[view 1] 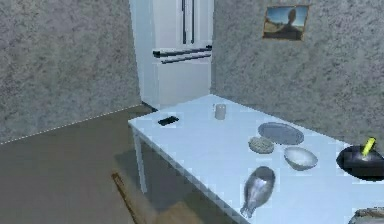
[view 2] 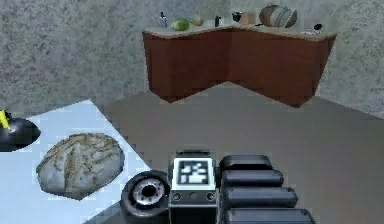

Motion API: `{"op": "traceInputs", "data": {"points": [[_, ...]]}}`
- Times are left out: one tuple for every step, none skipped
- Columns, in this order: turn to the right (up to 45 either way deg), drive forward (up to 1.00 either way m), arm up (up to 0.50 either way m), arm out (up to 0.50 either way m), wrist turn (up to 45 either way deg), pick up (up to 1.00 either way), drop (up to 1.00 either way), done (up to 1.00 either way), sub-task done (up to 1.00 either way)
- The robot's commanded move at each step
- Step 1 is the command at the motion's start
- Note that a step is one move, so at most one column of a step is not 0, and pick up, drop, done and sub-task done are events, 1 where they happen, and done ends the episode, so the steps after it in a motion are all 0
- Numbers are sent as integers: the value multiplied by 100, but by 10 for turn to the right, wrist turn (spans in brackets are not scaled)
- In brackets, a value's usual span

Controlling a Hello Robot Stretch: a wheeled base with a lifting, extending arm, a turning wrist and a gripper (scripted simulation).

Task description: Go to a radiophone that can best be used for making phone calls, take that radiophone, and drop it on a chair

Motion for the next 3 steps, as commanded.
{"op": "traceInputs", "data": {"points": [[-240, 0, 0, 0, 0, 0, 0, 0, 0], [150, 0, 0, 0, 0, 0, 0, 0, 0], [-90, 0, 0, 0, 0, 0, 0, 0, 0]]}}
